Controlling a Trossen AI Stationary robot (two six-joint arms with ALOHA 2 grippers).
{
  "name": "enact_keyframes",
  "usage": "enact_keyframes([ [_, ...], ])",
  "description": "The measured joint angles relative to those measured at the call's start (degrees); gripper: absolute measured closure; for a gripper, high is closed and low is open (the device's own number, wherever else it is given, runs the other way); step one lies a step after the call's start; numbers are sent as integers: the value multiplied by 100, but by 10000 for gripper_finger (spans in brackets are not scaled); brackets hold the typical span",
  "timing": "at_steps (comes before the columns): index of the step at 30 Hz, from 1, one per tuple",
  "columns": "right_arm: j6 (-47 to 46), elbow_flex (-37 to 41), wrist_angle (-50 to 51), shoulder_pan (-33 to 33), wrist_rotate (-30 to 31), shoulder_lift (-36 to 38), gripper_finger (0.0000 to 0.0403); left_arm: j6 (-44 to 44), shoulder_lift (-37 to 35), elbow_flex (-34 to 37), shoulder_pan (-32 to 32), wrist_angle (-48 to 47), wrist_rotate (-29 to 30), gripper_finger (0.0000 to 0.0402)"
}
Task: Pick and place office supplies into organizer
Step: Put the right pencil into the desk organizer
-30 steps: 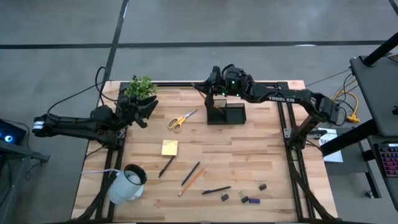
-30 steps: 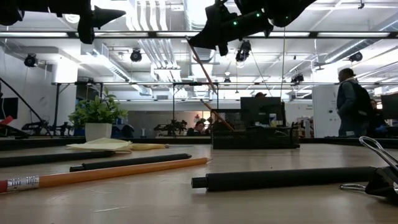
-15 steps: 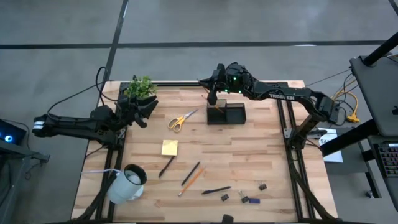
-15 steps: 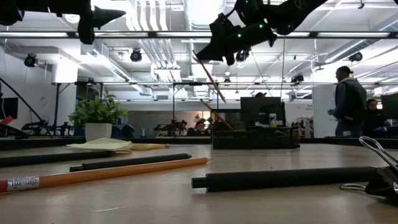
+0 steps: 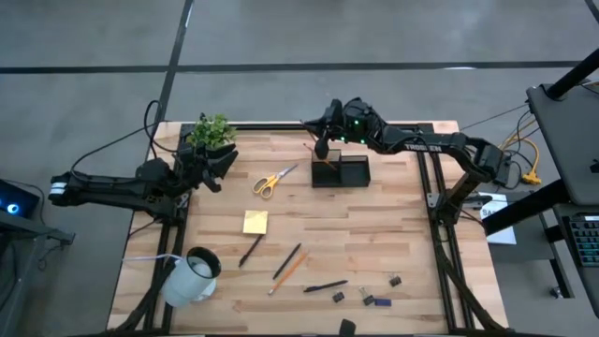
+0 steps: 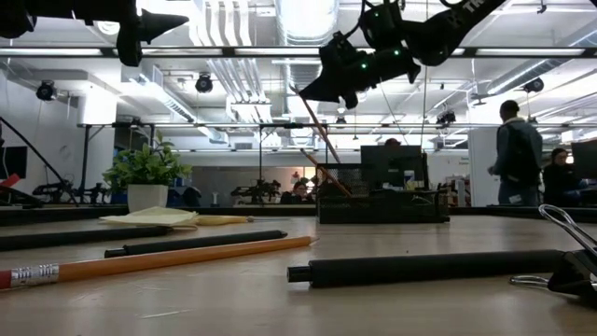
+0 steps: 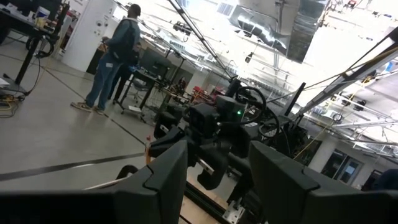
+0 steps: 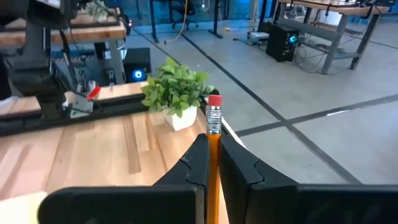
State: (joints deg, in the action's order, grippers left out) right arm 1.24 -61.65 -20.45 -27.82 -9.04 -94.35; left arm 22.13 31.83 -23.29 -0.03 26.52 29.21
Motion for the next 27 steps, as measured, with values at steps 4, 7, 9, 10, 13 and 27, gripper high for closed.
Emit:
enact_keyframes([
  [4,87,28,2,0,3,0,392,0,0,0,0,0,0,244],
  [7,182,41,11,-10,5,0,392,0,0,0,1,-1,0,244],
  [9,224,74,14,-29,7,0,392,0,0,0,0,0,0,244],
  [10,225,94,12,-35,7,0,392,0,0,0,2,-1,0,244],
  [13,224,176,9,-83,16,0,392,0,0,0,0,-2,0,244],
  [27,162,470,-128,-135,14,0,392,-2,0,0,1,-2,2,244],
])
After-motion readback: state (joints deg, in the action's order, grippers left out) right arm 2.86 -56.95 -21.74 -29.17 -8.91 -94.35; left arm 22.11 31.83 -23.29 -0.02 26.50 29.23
